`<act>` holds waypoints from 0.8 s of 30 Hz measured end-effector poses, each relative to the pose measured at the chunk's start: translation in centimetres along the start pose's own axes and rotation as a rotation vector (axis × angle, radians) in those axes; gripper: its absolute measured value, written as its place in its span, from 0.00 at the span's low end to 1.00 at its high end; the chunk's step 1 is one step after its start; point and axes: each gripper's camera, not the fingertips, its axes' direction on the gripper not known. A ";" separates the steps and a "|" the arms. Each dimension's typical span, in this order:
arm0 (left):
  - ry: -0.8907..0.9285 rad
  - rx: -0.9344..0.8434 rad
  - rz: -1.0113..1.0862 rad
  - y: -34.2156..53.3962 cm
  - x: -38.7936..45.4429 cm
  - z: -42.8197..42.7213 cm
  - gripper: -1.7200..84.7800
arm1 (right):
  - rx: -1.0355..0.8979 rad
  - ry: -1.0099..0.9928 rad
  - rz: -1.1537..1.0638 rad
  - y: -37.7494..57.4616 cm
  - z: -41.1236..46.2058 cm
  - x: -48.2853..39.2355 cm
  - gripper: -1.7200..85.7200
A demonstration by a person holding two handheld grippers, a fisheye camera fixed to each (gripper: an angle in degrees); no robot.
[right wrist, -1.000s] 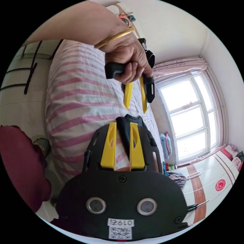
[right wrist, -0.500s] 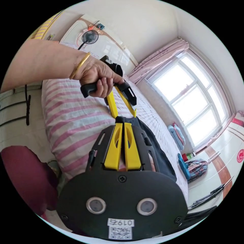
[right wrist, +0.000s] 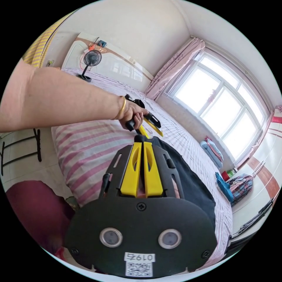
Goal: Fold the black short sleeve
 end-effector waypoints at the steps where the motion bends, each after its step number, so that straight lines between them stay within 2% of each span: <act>1: -0.006 0.012 -0.010 -1.0 0.1 0.1 0.14 | 0.002 -0.003 0.005 0.4 0.2 0.0 0.01; 11: -0.164 0.027 0.023 -6.6 4.1 0.9 0.06 | 0.004 -0.011 0.032 5.3 2.5 -0.9 0.01; 19: -0.229 0.030 0.114 -9.6 11.3 -0.2 0.05 | 0.018 -0.190 0.285 12.7 4.5 1.7 0.01; 24: -0.249 0.062 0.102 -11.2 15.0 -1.5 0.05 | 0.070 -0.189 0.324 17.6 5.2 0.9 0.01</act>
